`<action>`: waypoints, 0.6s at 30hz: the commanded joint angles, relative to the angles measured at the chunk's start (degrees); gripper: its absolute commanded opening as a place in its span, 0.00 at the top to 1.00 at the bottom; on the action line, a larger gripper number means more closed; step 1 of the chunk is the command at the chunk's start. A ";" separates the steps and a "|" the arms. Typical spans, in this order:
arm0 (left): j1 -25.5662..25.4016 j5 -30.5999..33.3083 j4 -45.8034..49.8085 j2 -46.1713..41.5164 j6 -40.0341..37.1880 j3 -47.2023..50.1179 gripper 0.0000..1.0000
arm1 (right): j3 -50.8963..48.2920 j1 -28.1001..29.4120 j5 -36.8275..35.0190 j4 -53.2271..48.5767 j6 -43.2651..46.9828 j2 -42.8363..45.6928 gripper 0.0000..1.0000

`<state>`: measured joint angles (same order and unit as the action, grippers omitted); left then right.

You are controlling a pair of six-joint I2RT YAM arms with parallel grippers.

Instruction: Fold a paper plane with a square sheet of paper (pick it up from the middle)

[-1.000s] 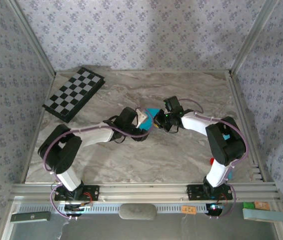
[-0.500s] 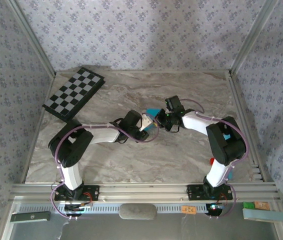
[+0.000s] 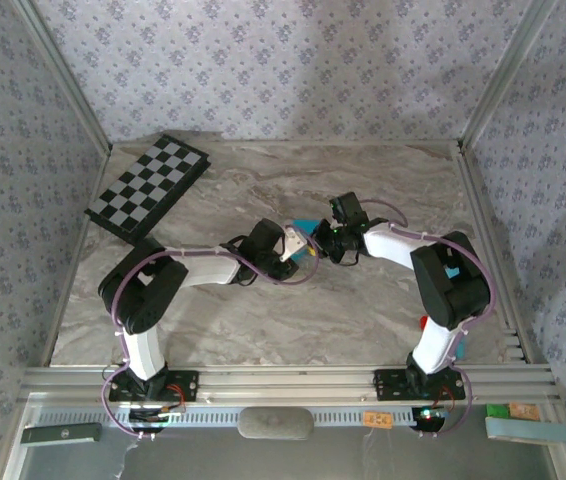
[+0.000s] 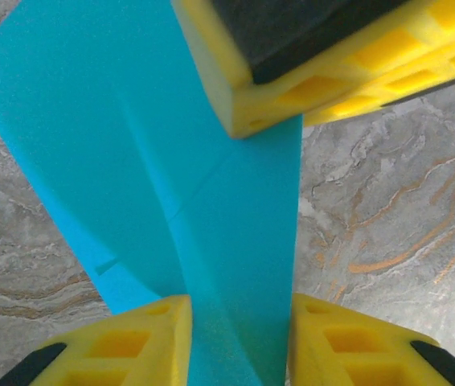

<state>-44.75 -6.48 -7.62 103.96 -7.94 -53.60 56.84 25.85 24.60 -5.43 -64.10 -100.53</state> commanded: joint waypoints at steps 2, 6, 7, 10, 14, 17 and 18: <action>-0.11 -1.79 -0.91 1.33 -0.44 -1.56 0.70 | 1.34 -0.09 0.62 -2.46 -0.94 -1.05 0.91; -0.14 -2.30 -0.60 1.67 -0.24 -1.47 0.74 | 1.24 -0.24 0.81 -2.73 -1.11 -1.25 0.87; -0.04 -2.57 -0.47 1.81 -0.15 -1.50 0.75 | 1.08 -0.40 0.89 -2.71 -1.19 -1.20 0.85; 0.03 -3.47 0.01 1.86 0.18 -1.54 0.77 | 0.83 -0.75 0.56 -2.89 -1.21 -0.83 0.72; 0.52 -5.24 0.52 2.19 0.84 -1.59 0.81 | 0.99 -1.34 0.62 -3.24 -0.33 -0.15 0.60; 1.24 -6.63 0.53 2.46 1.76 -1.79 0.82 | 1.17 -1.77 0.71 -3.74 0.20 -0.09 0.56; 1.47 -7.25 0.58 2.47 2.09 -1.71 0.83 | 1.09 -1.93 0.80 -3.79 0.31 -0.09 0.55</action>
<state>-44.03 -10.66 -7.55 105.43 -7.01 -53.84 56.84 24.34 24.93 -7.29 -64.66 -100.92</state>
